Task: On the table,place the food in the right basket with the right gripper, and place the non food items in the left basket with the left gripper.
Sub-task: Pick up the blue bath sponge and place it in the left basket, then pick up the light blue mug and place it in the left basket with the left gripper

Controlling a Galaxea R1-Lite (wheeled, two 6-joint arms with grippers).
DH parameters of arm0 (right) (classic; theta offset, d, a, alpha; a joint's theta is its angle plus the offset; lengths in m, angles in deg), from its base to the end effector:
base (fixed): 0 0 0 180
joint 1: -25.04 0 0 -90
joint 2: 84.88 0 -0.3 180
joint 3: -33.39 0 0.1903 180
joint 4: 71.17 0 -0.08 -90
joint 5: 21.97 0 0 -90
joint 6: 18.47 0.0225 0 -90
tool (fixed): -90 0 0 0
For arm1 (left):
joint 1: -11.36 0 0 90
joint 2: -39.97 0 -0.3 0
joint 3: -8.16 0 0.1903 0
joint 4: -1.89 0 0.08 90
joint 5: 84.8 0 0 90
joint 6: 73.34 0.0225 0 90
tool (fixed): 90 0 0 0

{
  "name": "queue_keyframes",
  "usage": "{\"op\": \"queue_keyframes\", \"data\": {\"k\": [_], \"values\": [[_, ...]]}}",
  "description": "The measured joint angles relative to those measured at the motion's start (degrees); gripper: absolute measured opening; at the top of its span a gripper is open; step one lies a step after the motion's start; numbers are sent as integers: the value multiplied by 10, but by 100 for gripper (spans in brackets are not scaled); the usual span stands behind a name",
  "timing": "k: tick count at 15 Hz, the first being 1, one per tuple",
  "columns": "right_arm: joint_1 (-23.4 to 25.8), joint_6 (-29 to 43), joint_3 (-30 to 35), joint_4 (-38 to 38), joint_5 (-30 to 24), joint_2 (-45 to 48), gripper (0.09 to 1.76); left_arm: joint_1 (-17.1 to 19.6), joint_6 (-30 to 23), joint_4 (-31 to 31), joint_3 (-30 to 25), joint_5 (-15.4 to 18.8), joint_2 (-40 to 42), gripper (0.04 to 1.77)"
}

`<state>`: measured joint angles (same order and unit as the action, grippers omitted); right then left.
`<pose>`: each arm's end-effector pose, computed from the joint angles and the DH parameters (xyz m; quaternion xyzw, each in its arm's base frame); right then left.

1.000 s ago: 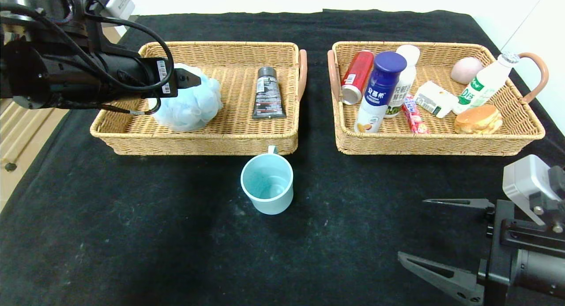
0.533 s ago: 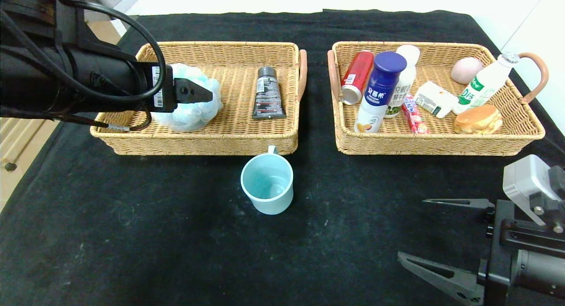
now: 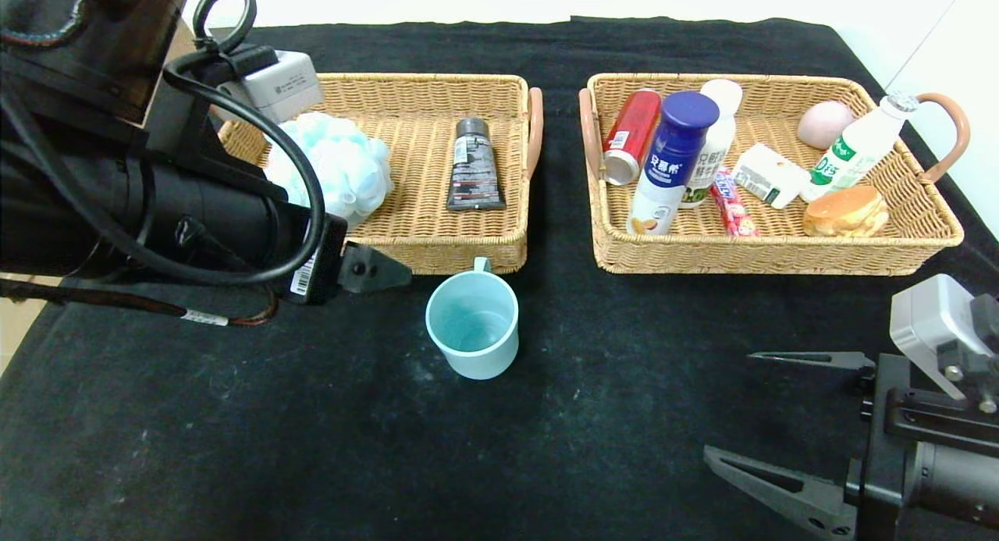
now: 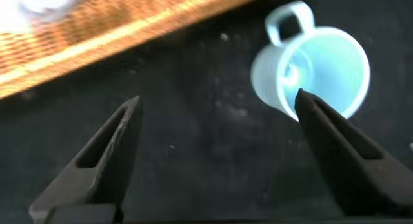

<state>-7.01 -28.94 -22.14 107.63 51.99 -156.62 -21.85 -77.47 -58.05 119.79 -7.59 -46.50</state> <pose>0.1541 0.1038 0.2014 -0.1034 0.1125 0.4148 0.8970 0.2014 -0.1259 0.3222 0.0829 0.2810 -0.1591 0.9428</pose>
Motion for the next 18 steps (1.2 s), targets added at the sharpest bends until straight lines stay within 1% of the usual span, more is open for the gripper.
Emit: {"op": "queue_keyframes", "data": {"k": [2, 4, 6, 9, 18], "values": [[0, 0, 0, 0, 0, 0, 171, -9, -10, -32, 15, 3, -5, 170], [-1, 0, 1, 0, 0, 0, 171, -18, -33, -80, 50, 6, -19, 170], [-1, 0, 1, 0, 0, 0, 171, -26, -49, -111, 87, 8, -40, 170], [-1, 0, 1, 0, -1, 0, 171, -33, -58, -118, 108, 8, -72, 170], [-2, 0, 2, 0, -1, 1, 171, -36, -72, -111, 115, 13, -118, 171]]}}
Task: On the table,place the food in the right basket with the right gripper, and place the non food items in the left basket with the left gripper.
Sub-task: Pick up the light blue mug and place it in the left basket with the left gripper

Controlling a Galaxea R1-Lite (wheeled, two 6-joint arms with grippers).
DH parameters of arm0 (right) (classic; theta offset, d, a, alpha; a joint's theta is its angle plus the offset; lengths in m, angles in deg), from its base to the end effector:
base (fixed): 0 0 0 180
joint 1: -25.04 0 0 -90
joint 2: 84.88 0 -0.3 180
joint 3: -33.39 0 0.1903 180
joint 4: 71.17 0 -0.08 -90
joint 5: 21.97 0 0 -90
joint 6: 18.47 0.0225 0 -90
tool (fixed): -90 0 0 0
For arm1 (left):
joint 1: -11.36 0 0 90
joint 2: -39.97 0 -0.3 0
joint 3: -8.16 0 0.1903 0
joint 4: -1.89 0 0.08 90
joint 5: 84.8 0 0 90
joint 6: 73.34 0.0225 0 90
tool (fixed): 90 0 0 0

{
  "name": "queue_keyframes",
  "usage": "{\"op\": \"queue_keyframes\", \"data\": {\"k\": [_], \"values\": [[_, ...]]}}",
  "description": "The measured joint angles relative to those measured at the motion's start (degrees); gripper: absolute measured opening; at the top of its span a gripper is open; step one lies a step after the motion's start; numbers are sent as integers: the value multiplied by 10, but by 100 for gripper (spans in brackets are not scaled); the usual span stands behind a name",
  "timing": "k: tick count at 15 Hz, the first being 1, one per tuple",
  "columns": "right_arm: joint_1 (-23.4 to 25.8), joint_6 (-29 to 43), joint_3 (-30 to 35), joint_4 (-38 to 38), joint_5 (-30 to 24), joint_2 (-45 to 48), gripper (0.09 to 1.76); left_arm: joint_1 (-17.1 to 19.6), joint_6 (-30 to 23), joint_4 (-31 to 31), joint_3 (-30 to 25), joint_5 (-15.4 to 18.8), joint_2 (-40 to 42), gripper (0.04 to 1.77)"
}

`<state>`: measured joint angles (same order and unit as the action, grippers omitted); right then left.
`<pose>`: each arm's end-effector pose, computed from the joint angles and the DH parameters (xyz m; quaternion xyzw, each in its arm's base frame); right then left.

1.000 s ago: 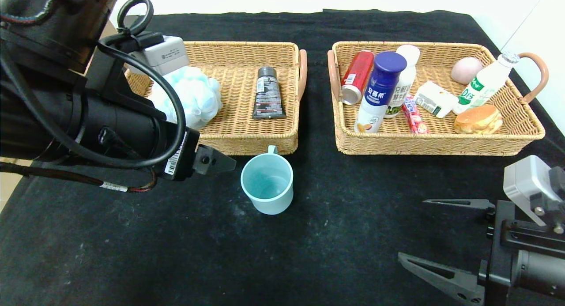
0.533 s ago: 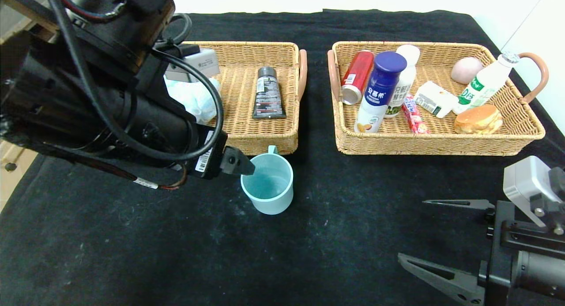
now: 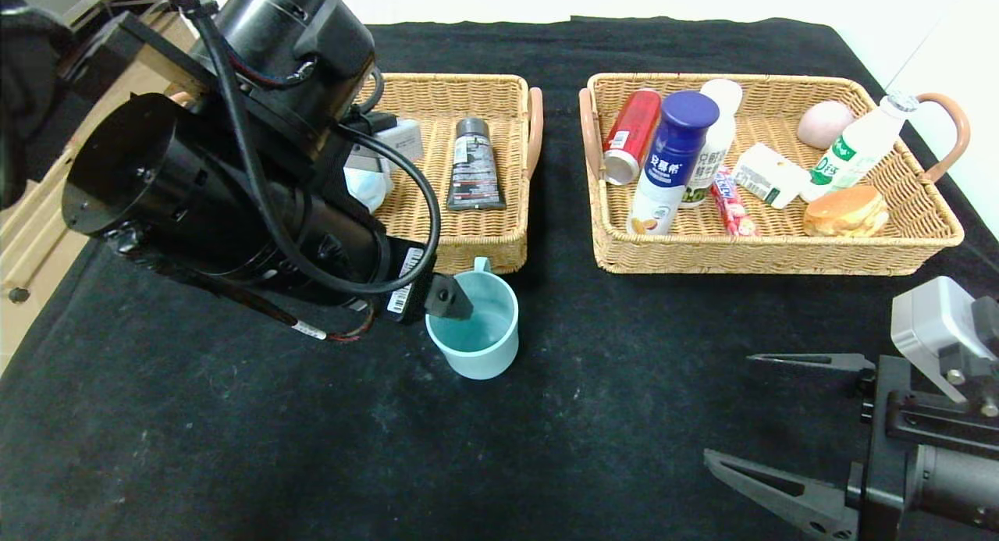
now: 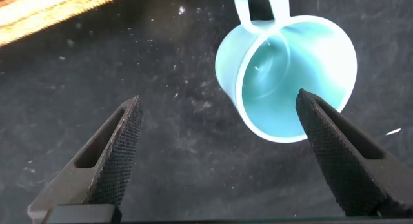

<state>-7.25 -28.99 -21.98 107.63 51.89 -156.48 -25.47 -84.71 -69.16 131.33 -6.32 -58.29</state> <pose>0.1530 0.1041 0.2010 -0.1038 0.1122 0.4175 0.8957 0.2319 -0.1681 0.3035 0.0708 0.3757 -0.1652 0.9092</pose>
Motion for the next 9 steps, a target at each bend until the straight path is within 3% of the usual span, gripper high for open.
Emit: {"op": "queue_keyframes", "data": {"k": [9], "values": [[-2, 0, 1, 0, 0, 0, 171, 5, -24, 1, -6, 11, -40, 172]]}}
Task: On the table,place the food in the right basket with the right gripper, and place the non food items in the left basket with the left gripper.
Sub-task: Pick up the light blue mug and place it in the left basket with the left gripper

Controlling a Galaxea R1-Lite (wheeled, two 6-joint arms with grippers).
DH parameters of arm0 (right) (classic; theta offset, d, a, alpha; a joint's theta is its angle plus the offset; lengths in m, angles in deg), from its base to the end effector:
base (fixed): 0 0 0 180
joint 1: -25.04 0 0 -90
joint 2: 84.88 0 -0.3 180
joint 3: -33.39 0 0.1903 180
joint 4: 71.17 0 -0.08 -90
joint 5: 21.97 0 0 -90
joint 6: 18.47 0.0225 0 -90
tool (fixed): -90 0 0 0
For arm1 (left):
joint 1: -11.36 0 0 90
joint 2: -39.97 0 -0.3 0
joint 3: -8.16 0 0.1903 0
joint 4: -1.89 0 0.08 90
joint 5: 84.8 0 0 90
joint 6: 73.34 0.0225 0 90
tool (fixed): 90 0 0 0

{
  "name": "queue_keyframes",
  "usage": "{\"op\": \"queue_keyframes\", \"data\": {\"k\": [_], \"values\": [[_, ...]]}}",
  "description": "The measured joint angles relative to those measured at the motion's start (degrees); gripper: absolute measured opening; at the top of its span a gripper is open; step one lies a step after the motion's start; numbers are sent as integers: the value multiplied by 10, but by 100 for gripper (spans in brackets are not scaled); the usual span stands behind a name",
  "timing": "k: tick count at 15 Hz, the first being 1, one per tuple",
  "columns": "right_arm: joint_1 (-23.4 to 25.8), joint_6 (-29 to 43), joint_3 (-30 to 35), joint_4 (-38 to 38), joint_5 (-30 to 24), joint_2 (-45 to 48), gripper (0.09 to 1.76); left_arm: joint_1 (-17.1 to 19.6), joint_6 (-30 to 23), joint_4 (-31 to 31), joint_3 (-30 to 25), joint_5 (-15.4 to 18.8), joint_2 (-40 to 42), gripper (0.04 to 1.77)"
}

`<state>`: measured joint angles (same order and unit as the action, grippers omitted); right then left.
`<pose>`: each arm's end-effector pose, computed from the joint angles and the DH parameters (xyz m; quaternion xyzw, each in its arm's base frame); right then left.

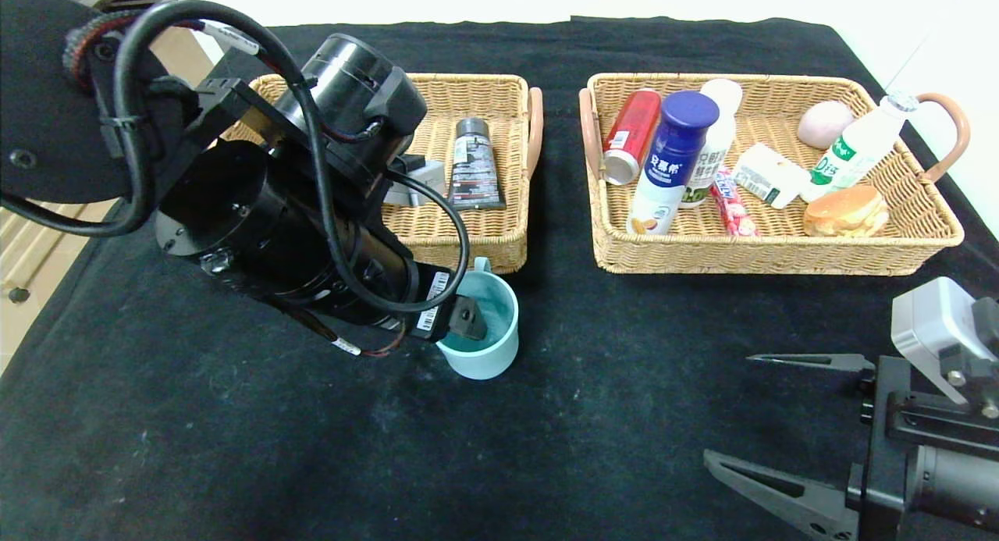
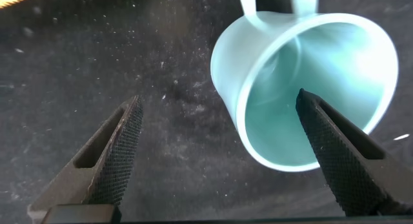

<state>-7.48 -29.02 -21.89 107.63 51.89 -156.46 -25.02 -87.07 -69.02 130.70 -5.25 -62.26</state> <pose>0.1524 0.1046 0.2007 -0.1044 0.1125 0.4193 0.8948 0.2495 -0.1787 0.2803 0.0633 0.4136 -0.1545 0.8950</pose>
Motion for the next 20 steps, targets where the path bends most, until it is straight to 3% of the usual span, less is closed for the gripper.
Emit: {"op": "queue_keyframes", "data": {"k": [9, 12, 16, 17, 20], "values": [[-4, 0, 3, 0, 1, -3, 171, 5, 1, 2, 6, -2, -33, 169], [-4, 0, 3, 0, 1, -4, 171, 7, 1, 2, 6, -2, -33, 117], [-5, 0, 4, 0, 0, -5, 171, 8, 1, 2, 4, 6, -34, 73], [-5, 0, 4, 0, 0, -5, 171, 8, 0, 2, 4, 5, -34, 19], [-5, 0, 4, 0, 0, -5, 171, 8, 1, 2, 3, 6, -34, 18]]}}
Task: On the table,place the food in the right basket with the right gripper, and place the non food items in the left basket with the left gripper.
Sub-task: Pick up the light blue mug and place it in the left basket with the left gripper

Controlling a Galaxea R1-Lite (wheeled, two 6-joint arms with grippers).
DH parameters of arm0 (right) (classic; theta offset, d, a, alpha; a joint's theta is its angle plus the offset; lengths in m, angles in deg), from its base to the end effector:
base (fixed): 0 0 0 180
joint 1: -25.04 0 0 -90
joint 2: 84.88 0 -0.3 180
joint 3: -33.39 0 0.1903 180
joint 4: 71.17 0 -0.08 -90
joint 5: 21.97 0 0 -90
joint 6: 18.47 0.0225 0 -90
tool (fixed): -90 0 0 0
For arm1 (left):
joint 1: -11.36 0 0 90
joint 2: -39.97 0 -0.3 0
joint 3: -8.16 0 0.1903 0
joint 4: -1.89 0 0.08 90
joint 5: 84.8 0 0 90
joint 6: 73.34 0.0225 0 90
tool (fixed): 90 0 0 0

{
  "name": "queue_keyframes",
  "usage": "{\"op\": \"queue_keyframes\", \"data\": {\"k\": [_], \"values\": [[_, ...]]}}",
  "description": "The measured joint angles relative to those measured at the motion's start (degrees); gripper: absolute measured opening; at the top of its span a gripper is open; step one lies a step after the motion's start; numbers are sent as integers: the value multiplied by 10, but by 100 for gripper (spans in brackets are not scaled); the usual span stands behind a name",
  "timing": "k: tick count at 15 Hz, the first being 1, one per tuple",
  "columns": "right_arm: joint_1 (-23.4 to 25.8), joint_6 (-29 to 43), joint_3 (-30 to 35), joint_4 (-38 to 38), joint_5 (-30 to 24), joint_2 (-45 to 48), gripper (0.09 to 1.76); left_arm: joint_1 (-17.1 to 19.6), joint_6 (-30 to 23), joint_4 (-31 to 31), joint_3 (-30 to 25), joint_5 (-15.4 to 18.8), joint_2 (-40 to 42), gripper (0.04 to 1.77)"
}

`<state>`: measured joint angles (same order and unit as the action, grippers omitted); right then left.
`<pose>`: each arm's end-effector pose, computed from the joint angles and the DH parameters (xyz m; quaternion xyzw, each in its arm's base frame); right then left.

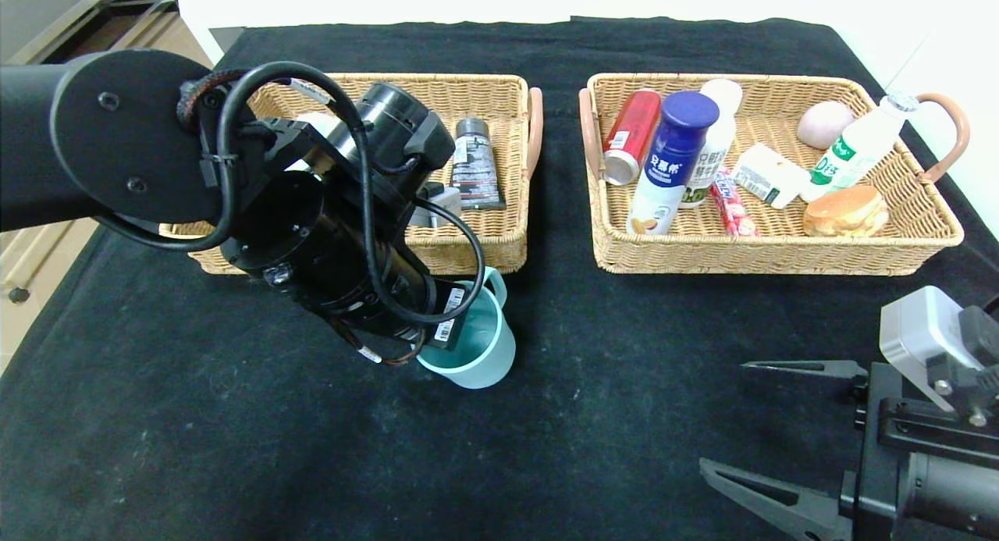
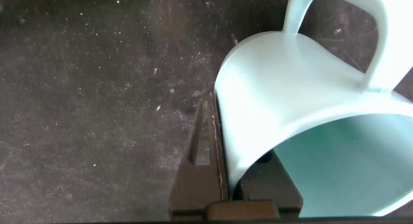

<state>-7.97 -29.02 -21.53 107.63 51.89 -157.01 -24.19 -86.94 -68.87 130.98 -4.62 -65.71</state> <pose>0.1527 0.1066 0.1971 -0.1059 0.1198 0.4233 0.8917 0.2655 -0.1850 0.2627 0.0697 0.4367 -0.1481 0.8846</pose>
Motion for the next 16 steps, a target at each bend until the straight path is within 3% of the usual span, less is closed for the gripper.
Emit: {"op": "queue_keyframes", "data": {"k": [16], "values": [[0, -1, 2, 0, 0, -1, 171, -3, 1, -5, 1, 0, 17, 18]]}}
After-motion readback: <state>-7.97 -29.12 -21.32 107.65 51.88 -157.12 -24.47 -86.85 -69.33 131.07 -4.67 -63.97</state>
